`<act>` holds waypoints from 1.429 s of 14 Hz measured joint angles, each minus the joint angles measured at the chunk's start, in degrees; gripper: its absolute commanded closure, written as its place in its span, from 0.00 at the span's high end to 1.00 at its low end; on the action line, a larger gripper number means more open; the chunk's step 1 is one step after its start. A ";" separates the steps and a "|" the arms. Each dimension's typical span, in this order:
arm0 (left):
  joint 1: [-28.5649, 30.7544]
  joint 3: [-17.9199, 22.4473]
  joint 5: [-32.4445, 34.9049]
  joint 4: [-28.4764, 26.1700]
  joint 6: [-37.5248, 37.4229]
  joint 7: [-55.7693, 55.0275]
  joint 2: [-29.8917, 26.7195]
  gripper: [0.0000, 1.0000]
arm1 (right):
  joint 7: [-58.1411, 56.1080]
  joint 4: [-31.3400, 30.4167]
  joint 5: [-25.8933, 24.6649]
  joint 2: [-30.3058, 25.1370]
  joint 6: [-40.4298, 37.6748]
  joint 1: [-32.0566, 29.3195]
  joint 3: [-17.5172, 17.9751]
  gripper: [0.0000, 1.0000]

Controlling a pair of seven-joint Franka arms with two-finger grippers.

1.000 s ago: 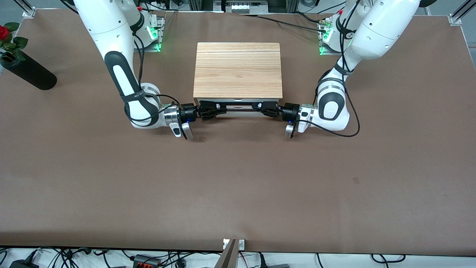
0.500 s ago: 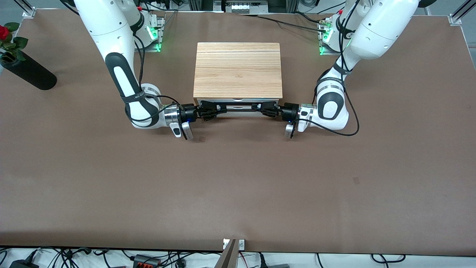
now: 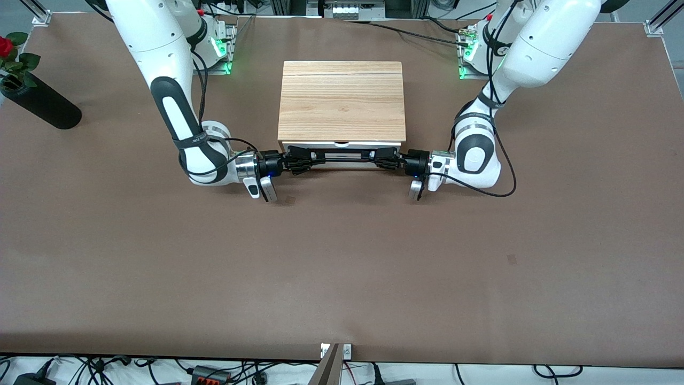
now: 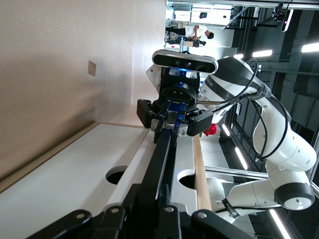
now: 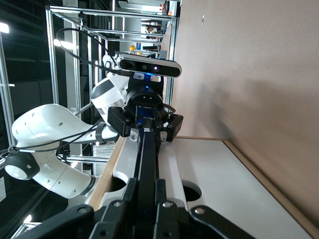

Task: Pull top drawer with both arms simultaneously
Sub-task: 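Pull the handle outward with the left gripper and the right gripper together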

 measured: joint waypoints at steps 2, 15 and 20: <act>0.03 0.19 -0.05 1.13 0.11 -0.06 0.57 0.13 | 0.01 1.48 0.04 0.81 -0.04 -0.11 -0.18 0.17; 0.22 1.43 -0.09 13.53 2.50 -3.83 6.99 0.16 | 2.86 17.04 1.92 10.29 -0.23 -2.29 -0.52 0.16; 0.40 1.66 -0.21 14.86 3.16 -4.80 7.21 0.76 | 2.60 17.86 1.95 10.97 -0.39 -2.36 -0.46 0.51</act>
